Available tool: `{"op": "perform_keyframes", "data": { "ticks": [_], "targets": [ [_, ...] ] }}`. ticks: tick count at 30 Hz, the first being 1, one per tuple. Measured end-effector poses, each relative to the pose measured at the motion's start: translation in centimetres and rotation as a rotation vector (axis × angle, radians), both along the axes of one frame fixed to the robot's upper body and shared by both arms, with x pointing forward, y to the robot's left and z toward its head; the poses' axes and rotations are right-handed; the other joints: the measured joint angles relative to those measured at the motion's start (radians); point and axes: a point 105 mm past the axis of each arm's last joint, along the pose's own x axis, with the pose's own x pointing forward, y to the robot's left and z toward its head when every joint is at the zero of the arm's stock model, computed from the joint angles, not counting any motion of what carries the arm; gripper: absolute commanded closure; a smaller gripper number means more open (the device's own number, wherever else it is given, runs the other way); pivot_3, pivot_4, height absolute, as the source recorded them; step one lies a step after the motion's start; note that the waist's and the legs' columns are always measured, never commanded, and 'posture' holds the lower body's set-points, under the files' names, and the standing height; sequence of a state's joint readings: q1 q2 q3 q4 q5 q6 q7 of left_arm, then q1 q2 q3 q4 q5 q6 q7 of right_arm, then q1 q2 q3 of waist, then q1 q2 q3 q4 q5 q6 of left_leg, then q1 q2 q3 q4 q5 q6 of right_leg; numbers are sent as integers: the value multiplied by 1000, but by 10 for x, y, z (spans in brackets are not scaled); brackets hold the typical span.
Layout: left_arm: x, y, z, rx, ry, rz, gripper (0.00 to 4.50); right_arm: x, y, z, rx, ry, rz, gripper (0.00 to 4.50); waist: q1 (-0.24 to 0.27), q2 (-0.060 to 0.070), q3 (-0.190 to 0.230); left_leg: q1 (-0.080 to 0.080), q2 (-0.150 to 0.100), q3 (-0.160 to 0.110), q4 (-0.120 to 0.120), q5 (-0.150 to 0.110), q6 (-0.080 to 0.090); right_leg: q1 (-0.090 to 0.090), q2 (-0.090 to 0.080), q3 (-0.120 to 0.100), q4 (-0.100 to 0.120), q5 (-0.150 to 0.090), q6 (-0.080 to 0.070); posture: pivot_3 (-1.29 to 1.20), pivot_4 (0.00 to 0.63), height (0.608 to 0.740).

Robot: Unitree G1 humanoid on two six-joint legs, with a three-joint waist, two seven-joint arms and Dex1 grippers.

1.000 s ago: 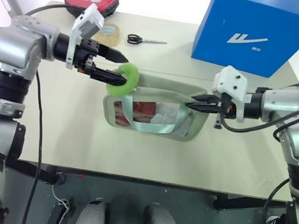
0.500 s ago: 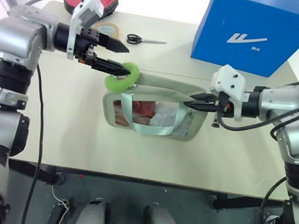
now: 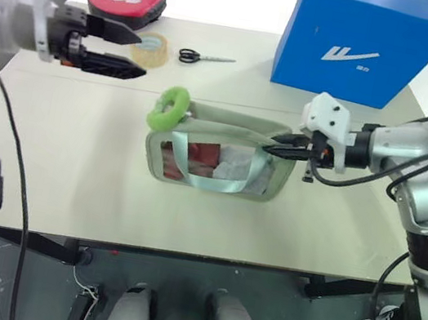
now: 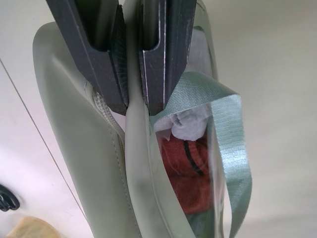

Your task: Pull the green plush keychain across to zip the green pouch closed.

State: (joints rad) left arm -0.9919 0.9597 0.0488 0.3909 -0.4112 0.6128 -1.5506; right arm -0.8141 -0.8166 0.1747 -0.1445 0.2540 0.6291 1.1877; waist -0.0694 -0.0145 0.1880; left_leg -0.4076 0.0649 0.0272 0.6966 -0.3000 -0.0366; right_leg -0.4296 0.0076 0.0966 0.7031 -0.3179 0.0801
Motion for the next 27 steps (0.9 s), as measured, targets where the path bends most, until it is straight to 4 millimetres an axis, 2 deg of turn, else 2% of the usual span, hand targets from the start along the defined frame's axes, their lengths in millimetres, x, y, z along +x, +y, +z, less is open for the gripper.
{"op": "perform_keyframes", "data": {
  "ticks": [2, 4, 11, 14, 18, 21, 22, 27],
  "targets": [
    [-12, 2, -25, 23, 54, -25, 67, 0, 1, 0, 1, 2, 3, 4500, 1, 0, 0, 0, 1, -1, 0, 0, 0, 0, -1, -1, 0, 0, 0, 0, 150, 737],
    [-22, 4, -42, 37, 79, -30, 67, 0, 0, 0, 0, 4, 3, 4500, 1, 0, 0, 0, 0, 0, 1, 0, 0, 0, -1, -1, 0, 0, 0, 0, 150, 737],
    [-34, 6, -66, 18, 70, 18, 67, 0, 1, 0, -3, 13, 9, 4500, 1, 0, 0, 0, 0, 0, 1, 0, 0, 1, -1, -1, 0, 0, 0, 0, 150, 737],
    [-32, -5, -81, -11, 89, 19, 67, 1, 1, 0, -7, 13, 12, 4500, 2, 0, 0, 0, 0, 0, 1, 0, 0, 1, -1, -1, 0, 0, 0, 0, 150, 737],
    [-29, -22, -86, -22, 58, 4, 67, 1, 1, 0, -8, 16, 14, 4500, 1, 0, 0, 0, -1, 0, 1, 0, 0, 1, -1, -1, 0, 0, 0, 0, 150, 737],
    [-23, -31, -94, -29, 61, 7, 826, 1, 2, 0, -10, 17, 19, 4500, 0, 0, 0, 0, -1, 0, 1, 0, 0, 1, 0, -1, 0, 0, 0, 0, 150, 737],
    [-23, -33, -95, -27, 65, 3, 1241, 1, 2, 1, -10, 17, 19, 4500, 0, 0, 0, 0, -1, 0, 1, 0, 0, 1, 0, -1, 0, 0, 0, 0, 150, 737],
    [-22, -36, -96, -21, 68, -5, 3847, 0, 2, 0, -12, 22, 23, 4500, 2, 0, 0, 0, -1, 0, 1, 0, 0, 1, -1, -1, 0, 0, 0, 0, 150, 737]
  ]
}}
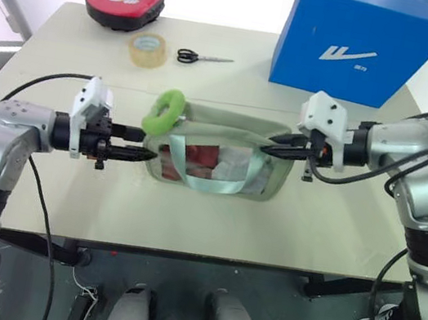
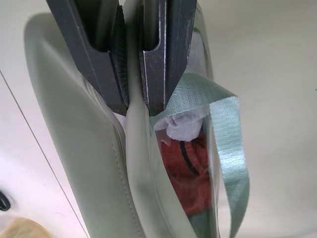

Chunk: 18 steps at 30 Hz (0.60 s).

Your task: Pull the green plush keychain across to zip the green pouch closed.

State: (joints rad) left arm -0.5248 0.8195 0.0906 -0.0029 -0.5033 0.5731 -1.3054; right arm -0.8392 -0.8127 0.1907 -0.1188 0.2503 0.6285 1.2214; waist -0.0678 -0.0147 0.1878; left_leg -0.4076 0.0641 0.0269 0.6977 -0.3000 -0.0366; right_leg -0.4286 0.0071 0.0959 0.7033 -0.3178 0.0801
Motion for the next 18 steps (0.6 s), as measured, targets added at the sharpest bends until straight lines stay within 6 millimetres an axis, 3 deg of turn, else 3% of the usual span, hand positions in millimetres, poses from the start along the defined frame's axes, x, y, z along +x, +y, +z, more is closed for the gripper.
{"op": "perform_keyframes", "data": {
  "ticks": [1, 2, 11, 12, 18],
  "targets": [
    [0, -1, 1, 1, -2, -2, 4413, 0, 0, 0, 0, 0, -1, 4500, 0, 0, 0, 0, 0, 0, 0, 0, 0, 0, 0, 0, 0, 0, 0, 0, 150, 737],
    [1, -1, 1, 2, -3, -4, 4475, 0, 0, 0, 0, 0, -3, 4500, 0, 0, 0, 0, 0, 0, 0, 0, 0, 0, 0, 0, 0, 0, 0, 0, 150, 737],
    [1, -5, 3, 25, -15, -28, 4475, 0, -2, 0, -1, 7, -8, 4500, 1, 0, 0, 0, 0, 0, 0, 0, 0, 0, 0, 0, 0, 0, 0, 0, 150, 737],
    [1, -5, 3, 30, -19, -29, 4500, 0, -3, 0, -3, 8, -5, 3648, 1, 0, 0, 0, 0, 0, 0, 0, 0, 0, 0, 0, 0, 0, 0, 0, 150, 737],
    [0, -8, 5, 40, -27, -56, 4500, -14, -7, 6, -24, 14, 86, 676, 6, 0, 0, -1, -1, 0, 0, 0, 0, 0, 0, 0, -1, 0, 0, 0, 150, 737]
  ]
}}
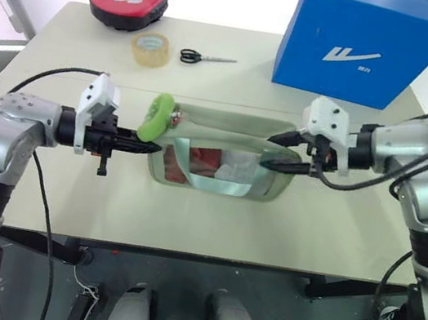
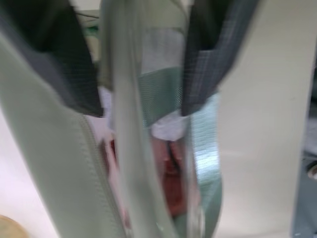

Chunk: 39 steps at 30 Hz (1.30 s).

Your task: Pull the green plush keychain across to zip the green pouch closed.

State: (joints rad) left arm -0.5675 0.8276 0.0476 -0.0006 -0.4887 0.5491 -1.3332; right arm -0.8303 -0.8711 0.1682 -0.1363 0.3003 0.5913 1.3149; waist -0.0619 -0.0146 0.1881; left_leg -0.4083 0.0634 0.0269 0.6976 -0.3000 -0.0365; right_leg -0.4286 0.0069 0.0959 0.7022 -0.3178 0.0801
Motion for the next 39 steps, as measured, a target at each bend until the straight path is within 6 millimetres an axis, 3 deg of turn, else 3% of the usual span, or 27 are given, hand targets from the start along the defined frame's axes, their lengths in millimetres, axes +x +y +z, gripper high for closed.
{"op": "perform_keyframes", "data": {
  "ticks": [1, 2, 6, 10, 13, 18, 24, 36, 39],
  "targets": [
    [0, 0, 0, 2, -4, -5, 4500, -4, -3, 6, 5, -8, 20, 222, 2, 0, 0, 0, 0, 0, 0, 0, 0, 0, 0, 0, 0, 0, 0, 0, 150, 737],
    [0, -1, 0, 5, -6, -8, 4500, -8, -5, 13, 14, -23, 48, 97, 3, 0, 0, 0, 0, 0, 0, 0, 0, 0, 0, 0, 0, 0, 0, 0, 150, 737],
    [2, -1, 2, 15, -13, -13, 4500, -15, 4, 46, 44, -109, 146, 97, -1, 1, 0, 0, 0, 0, 0, 0, 0, 0, 0, 0, 0, 0, 0, 0, 150, 737],
    [5, 0, 1, 26, -17, -12, 4500, -16, 32, 81, 101, -206, 266, 97, -8, 1, 1, 1, 1, 0, 0, 0, 0, 0, 0, 0, 0, 0, 0, 0, 150, 737],
    [5, 0, 0, 29, -17, -13, 4500, -11, 68, 96, 94, -250, 356, 97, -8, 1, 1, 0, 1, 0, -1, 0, 0, -1, 0, 0, 0, 0, 0, 0, 150, 737],
    [6, 0, -1, 27, -26, -15, 4500, -1, 112, 83, 22, -259, 454, 97, -7, 1, 0, 0, 1, 0, 0, 0, 0, -1, -1, 0, 0, 0, 0, 0, 150, 737],
    [7, 0, -1, 26, -29, -14, 4500, 5, 146, 74, -5, -285, 506, 97, -8, 1, 0, 0, 1, 0, -1, 0, 0, -1, -2, -1, 1, 0, 0, 0, 150, 737],
    [7, 0, -1, 25, -30, -11, 4500, -6, 178, 54, -58, -299, 586, 97, -9, 1, 0, 0, 1, -1, 0, 0, 0, -1, -2, -1, 1, 0, 0, 0, 150, 737],
    [7, 0, -1, 25, -29, -12, 4500, -1, 178, 45, -97, -285, 564, 1400, -8, 1, 0, 0, 1, -1, 0, 0, -1, -1, -2, -1, 1, 0, 0, 0, 150, 737]
  ]
}}
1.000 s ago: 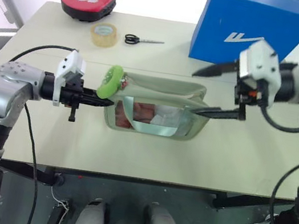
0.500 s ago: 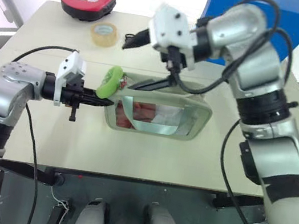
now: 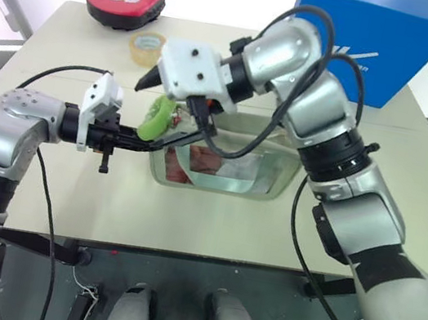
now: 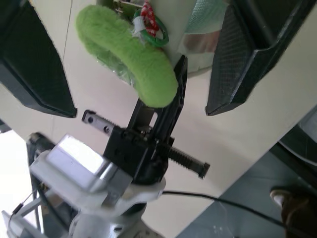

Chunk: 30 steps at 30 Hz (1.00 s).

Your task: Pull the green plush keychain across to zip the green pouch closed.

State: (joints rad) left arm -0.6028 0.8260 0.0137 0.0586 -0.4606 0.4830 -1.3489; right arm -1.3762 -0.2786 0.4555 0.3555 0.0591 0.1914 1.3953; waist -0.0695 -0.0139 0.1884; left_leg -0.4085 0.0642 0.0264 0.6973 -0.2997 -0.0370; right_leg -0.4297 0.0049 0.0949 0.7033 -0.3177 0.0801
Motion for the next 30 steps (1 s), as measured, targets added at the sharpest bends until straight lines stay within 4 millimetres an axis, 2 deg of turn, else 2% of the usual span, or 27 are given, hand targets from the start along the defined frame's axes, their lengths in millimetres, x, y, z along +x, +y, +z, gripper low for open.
{"op": "perform_keyframes", "data": {
  "ticks": [4, 20, 21, 22, 26, 30],
  "targets": [
    [0, 0, 0, 0, 0, 0, 4500, 5, -1, -9, -40, -6, -32, 3491, -1, 0, 0, 0, 0, 0, 0, 0, 0, 0, 0, 0, 0, 0, 0, 0, 150, 737],
    [-1, 1, -1, 1, 4, 2, 4500, 7, 2, -17, -117, -90, -38, 3491, -1, 0, 0, 0, 0, 0, 0, 0, 0, 0, 0, 0, 0, 0, 0, 0, 150, 737],
    [-1, 1, -1, 2, 4, 2, 4500, 7, 2, -17, -123, -99, -35, 2939, -1, 0, 0, 0, 0, 0, 0, 0, 0, 0, 0, 0, 0, 0, 0, 0, 150, 737],
    [-1, 1, -1, 2, 4, 2, 4500, 7, 2, -17, -129, -106, -33, 2638, -1, 0, 0, 0, 0, 0, 0, 0, 0, 0, 0, 0, 0, 0, 0, 0, 150, 737],
    [-1, 1, -1, 3, 1, 2, 4500, 9, 1, -21, -158, -131, -36, 627, -1, 0, 0, 0, 0, 0, 0, 0, 0, 0, 0, 0, 0, 0, 0, 0, 150, 737],
    [0, 1, 0, 3, -2, 2, 4500, 9, 1, -22, -171, -139, -38, 627, -1, 0, 0, 0, 0, 0, 0, 0, 0, 0, 0, 0, 0, 0, 0, 0, 150, 737]
  ]
}}
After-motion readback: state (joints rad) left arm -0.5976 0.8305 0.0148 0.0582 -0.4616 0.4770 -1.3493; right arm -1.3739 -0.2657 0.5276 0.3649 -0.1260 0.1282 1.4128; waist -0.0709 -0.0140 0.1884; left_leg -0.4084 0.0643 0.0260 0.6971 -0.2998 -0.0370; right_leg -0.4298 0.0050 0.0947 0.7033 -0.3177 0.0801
